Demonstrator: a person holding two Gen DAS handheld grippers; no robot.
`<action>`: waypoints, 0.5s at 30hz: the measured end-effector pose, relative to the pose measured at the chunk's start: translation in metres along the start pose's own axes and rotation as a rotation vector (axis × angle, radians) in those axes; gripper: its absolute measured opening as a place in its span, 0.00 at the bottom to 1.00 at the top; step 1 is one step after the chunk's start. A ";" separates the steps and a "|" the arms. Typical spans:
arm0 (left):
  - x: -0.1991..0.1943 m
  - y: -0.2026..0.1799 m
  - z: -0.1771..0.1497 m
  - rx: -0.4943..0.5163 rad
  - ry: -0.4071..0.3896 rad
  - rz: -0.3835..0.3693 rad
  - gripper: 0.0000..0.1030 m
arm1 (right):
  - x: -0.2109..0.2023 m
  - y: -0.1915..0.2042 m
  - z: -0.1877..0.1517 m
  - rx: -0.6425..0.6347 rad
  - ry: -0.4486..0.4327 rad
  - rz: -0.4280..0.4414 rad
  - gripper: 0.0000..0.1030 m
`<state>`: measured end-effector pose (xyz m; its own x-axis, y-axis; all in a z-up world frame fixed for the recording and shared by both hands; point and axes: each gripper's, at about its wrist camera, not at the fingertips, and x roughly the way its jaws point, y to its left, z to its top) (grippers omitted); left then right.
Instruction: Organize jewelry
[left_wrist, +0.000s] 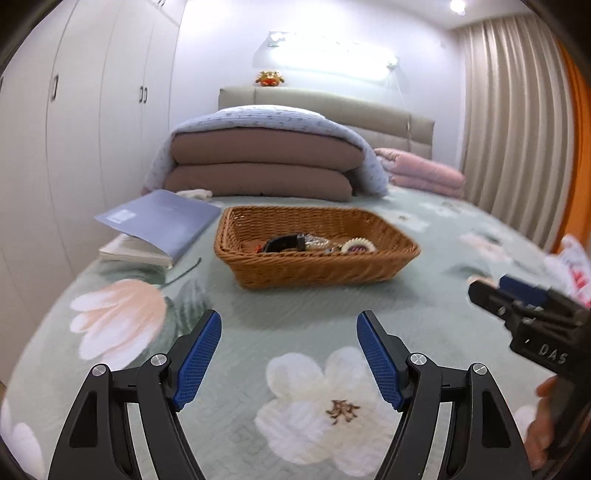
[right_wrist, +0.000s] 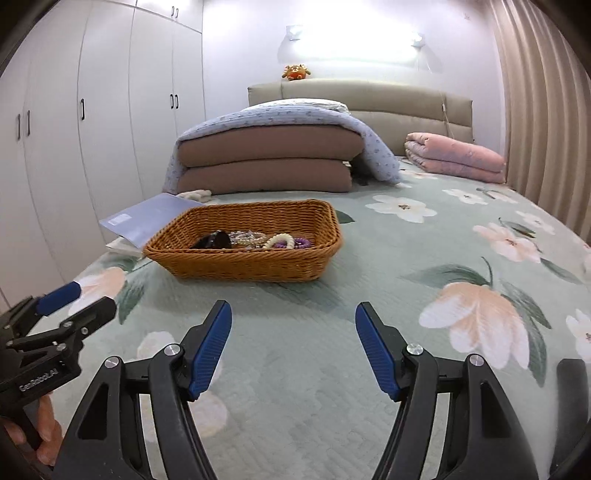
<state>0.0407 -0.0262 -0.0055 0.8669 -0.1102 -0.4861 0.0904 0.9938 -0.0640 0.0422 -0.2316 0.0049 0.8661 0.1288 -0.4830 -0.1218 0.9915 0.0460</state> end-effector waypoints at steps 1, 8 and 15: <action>-0.002 -0.002 -0.001 0.011 -0.009 0.004 0.75 | 0.002 -0.001 0.000 0.004 0.002 0.004 0.70; -0.010 0.000 -0.005 0.014 -0.038 0.039 0.75 | -0.001 0.000 -0.008 -0.013 -0.011 -0.012 0.70; -0.017 -0.006 -0.005 0.021 -0.083 0.033 0.75 | -0.007 0.003 -0.009 -0.027 -0.042 -0.015 0.73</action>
<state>0.0227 -0.0303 -0.0011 0.9073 -0.0764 -0.4134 0.0703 0.9971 -0.0301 0.0315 -0.2297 0.0003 0.8876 0.1152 -0.4461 -0.1214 0.9925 0.0148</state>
